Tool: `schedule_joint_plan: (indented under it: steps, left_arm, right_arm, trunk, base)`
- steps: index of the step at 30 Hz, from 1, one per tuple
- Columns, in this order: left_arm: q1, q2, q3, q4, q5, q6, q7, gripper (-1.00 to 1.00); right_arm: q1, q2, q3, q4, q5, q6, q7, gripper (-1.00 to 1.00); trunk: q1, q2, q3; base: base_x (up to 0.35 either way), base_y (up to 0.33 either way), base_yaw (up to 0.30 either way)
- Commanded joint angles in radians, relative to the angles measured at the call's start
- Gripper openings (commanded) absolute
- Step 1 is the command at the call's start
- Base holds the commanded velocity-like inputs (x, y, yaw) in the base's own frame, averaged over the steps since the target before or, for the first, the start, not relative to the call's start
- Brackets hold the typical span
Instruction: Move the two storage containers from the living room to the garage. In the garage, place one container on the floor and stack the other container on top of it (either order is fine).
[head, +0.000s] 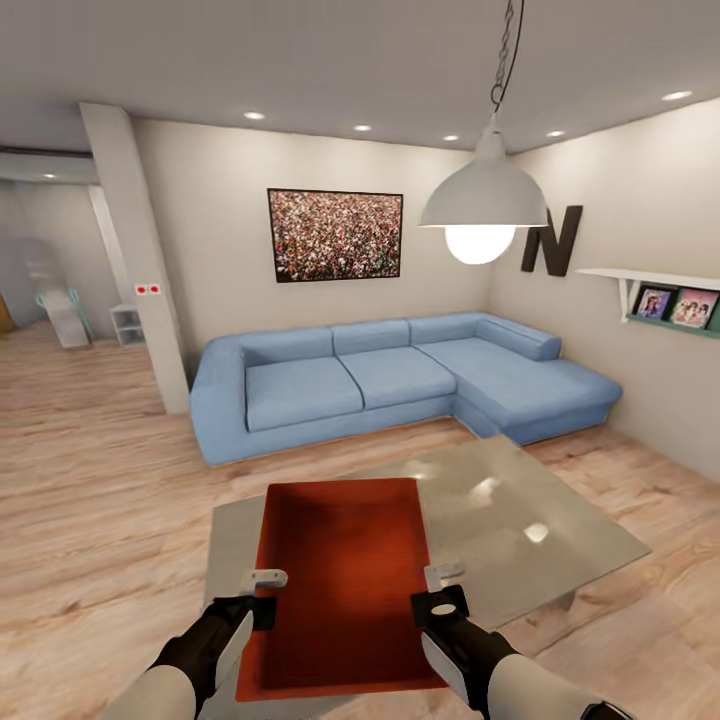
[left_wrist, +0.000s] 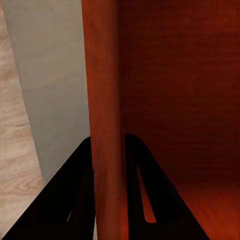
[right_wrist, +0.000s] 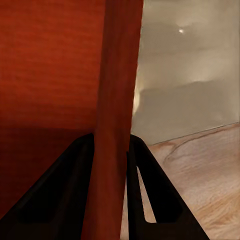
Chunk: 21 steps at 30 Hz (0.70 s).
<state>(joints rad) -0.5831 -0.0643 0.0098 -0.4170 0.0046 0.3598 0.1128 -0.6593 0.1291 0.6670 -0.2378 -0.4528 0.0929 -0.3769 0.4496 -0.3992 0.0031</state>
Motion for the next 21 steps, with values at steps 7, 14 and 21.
schedule_joint_plan:
  steps: [7,14,21]
  left_arm:
    - [0.000,-0.002,-0.002,0.000,0.015,0.004,0.002,-1.00]
    - [0.000,-0.002,-0.002,0.000,0.015,0.004,0.002,-1.00]
    - [0.000,-0.002,-0.002,0.000,0.015,0.004,0.002,-1.00]
  right_arm:
    - [0.000,0.007,0.008,-0.023,-0.001,0.007,-0.002,-1.00]
    - [0.000,0.007,0.008,-0.022,-0.001,0.007,-0.002,-1.00]
    - [0.000,0.007,0.008,-0.022,-0.001,0.007,-0.002,-1.00]
  trunk:
    - [0.000,-0.001,0.000]
    - [0.000,-0.001,0.000]
    - [0.000,-0.001,0.000]
  base:
    - [0.000,0.000,0.286]
    - [0.000,0.000,0.286]
    - [0.000,0.000,0.286]
